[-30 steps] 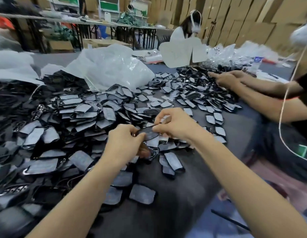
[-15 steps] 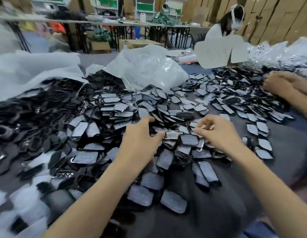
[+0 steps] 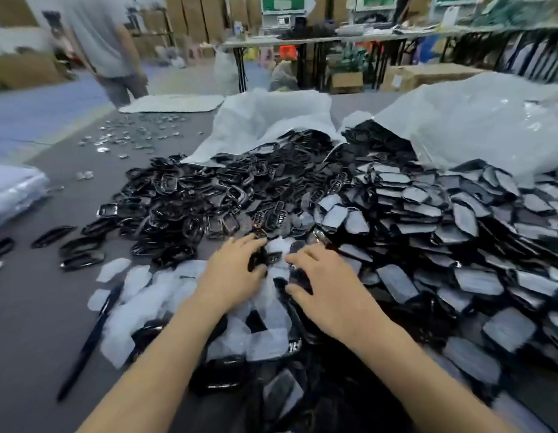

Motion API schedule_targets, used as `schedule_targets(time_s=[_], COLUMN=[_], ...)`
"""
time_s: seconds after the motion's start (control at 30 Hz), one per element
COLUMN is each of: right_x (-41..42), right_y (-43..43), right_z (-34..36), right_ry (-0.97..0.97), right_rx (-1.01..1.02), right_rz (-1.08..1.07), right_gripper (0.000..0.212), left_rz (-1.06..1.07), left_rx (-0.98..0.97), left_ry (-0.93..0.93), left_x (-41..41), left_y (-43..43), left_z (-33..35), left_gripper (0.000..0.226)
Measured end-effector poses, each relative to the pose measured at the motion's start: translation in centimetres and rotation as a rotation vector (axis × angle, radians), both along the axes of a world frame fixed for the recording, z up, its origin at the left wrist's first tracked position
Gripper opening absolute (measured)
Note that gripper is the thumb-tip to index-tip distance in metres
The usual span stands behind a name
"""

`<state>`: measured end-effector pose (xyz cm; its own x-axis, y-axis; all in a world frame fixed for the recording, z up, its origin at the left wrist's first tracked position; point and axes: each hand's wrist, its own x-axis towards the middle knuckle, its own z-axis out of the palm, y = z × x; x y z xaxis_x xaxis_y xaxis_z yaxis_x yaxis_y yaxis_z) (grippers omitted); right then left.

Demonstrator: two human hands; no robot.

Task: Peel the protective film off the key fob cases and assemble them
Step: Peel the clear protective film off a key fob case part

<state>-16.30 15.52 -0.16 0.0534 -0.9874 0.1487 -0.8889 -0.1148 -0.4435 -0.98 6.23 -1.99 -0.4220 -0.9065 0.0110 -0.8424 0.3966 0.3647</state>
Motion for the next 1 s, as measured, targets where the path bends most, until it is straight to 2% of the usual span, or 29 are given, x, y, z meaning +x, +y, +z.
schedule_targets(time_s=[0.13, 0.2, 0.27, 0.37, 0.47, 0.6, 0.83, 0.93, 1.0], right_x=[0.1, 0.1, 0.1, -0.2, -0.3, -0.3, -0.4, -0.1, -0.3], right_y=[0.4, 0.7, 0.8, 0.5, 0.4, 0.6, 0.5, 0.6, 0.6], right_z=[-1.4, -1.6, -1.6, -1.8, -1.8, -1.8, -2.0, -1.8, -1.6], right_ry=[0.155, 0.175, 0.164, 0.162, 0.151, 0.117, -0.145, -0.432, -0.723], right_rx=[-0.044, -0.076, -0.086, -0.068, -0.072, -0.066, -0.159, -0.286, -0.258], right_rz=[0.045, 0.036, 0.022, -0.003, -0.024, -0.022, -0.067, -0.141, -0.15], right_gripper=[0.033, 0.031, 0.035, 0.042, 0.034, 0.032, 0.03, 0.008, 0.012], left_rz=[0.064, 0.093, 0.105, 0.088, 0.042, 0.022, -0.076, -0.142, -0.167], left_rx=[-0.121, -0.17, -0.224, -0.298, -0.316, -0.283, -0.167, -0.061, -0.012], left_ry=[0.144, 0.123, 0.117, 0.214, 0.262, 0.453, 0.584, 0.665, 0.675], left_x=[-0.2, -0.5, -0.7, -0.3, 0.1, 0.0, -0.5, -0.6, -0.6], left_y=[0.2, 0.3, 0.8, 2.0, 2.3, 3.4, 4.1, 4.5, 4.6], left_z=[-0.3, -0.1, -0.3, -0.7, -1.0, -0.5, -0.4, 0.2, 0.6], left_gripper=[0.028, 0.021, 0.018, 0.01, 0.009, 0.011, 0.007, 0.007, 0.008])
